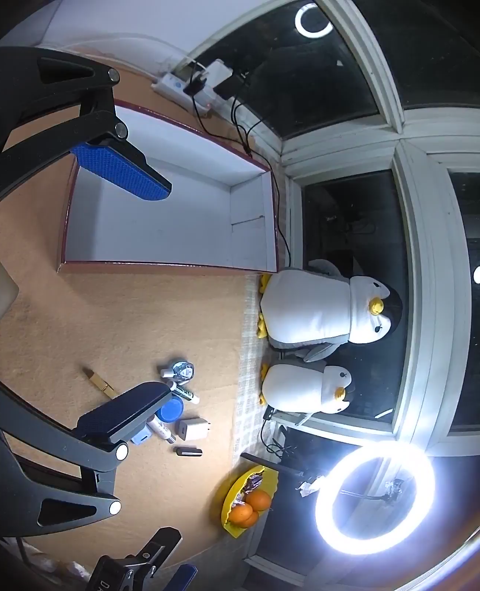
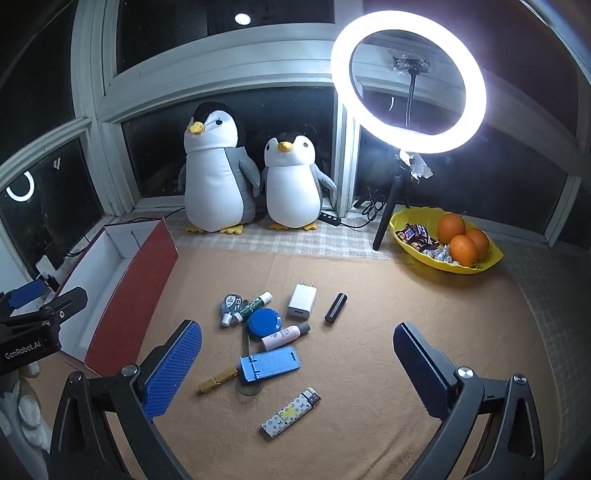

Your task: Organize rigid objects

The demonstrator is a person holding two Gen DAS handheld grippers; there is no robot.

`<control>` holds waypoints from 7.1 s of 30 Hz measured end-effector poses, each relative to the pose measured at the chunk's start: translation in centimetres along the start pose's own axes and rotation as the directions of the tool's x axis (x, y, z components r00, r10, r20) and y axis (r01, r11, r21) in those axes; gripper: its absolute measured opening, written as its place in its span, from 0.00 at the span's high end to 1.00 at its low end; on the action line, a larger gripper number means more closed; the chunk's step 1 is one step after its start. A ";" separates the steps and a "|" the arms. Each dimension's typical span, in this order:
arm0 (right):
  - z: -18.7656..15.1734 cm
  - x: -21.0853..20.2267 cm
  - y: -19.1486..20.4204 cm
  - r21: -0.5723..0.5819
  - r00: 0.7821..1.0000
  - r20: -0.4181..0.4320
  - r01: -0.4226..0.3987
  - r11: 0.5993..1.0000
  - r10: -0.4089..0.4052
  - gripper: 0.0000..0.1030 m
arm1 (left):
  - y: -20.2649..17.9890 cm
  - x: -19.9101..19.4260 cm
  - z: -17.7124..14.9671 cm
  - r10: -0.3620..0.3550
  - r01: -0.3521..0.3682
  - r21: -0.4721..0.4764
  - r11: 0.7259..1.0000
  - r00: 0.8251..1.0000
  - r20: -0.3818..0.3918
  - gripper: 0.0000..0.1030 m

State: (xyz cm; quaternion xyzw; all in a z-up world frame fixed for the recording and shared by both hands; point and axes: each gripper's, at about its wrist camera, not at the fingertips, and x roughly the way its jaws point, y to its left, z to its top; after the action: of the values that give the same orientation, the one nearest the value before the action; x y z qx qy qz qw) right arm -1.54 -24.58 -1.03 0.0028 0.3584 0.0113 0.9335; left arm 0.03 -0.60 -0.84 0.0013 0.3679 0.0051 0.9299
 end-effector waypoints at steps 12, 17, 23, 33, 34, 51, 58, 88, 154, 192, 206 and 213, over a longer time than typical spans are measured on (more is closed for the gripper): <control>-0.1 -0.2 0.3 -0.001 1.000 -0.002 -0.005 1.000 0.005 0.00 | 0.3 0.1 0.1 -0.001 0.001 0.001 1.000 1.000 -0.003 0.04; 0.1 -0.2 0.4 0.002 1.000 -0.003 -0.006 1.000 0.006 0.00 | 0.3 0.1 0.2 -0.002 0.002 0.001 1.000 1.000 -0.004 0.04; 0.1 -0.2 0.4 0.000 1.000 -0.003 -0.006 1.000 0.006 0.00 | 0.3 0.1 0.2 -0.001 0.001 0.001 1.000 1.000 -0.004 0.04; 0.1 -0.2 0.3 0.001 1.000 -0.004 -0.006 1.000 0.006 0.00 | 0.3 0.1 0.2 -0.001 0.001 0.003 1.000 1.000 -0.004 0.04; 0.1 -0.1 0.4 0.002 1.000 -0.004 -0.006 1.000 0.006 0.00 | 0.3 0.1 0.2 -0.001 0.001 0.003 1.000 1.000 -0.004 0.04; -0.1 0.1 0.3 -0.003 1.000 -0.007 -0.005 1.000 0.005 0.00 | 0.2 0.2 0.2 0.001 -0.001 0.003 1.000 1.000 -0.005 0.04; -0.3 0.3 0.4 -0.003 1.000 -0.016 -0.005 1.000 0.005 0.00 | 0.2 0.2 0.2 0.000 0.000 0.002 1.000 1.000 -0.006 0.04; -0.4 1.7 -0.1 0.041 0.997 -0.080 -0.015 0.999 0.018 0.01 | 6.1 3.1 -0.6 0.095 -0.102 -0.069 0.992 0.990 -0.100 0.05; -9.2 14.5 -1.0 0.016 0.856 -0.517 0.032 0.999 -0.020 0.78 | 18.9 12.3 -5.4 0.186 -0.252 -0.158 0.955 0.919 -0.347 0.73; 1.7 10.3 26.6 -0.311 0.879 -0.353 -0.434 0.846 0.321 0.80 | 19.5 12.7 -5.6 0.166 -0.246 -0.203 0.948 0.925 -0.342 0.88; -0.3 12.8 33.0 -0.430 0.872 -0.400 -0.451 0.783 0.283 0.80 | 19.5 12.6 -5.6 0.159 -0.240 -0.213 0.947 0.928 -0.338 0.88; -1.1 13.1 33.5 -0.440 0.869 -0.405 -0.457 0.773 0.283 0.80 | 19.4 12.5 -5.6 0.159 -0.240 -0.213 0.947 0.928 -0.338 0.88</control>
State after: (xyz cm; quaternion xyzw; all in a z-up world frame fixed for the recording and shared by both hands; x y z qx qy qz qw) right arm 6.84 9.25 -10.14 -0.1812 0.4784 0.2943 0.8073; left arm 5.15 18.92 -13.39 -0.0790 0.5064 0.1469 0.8460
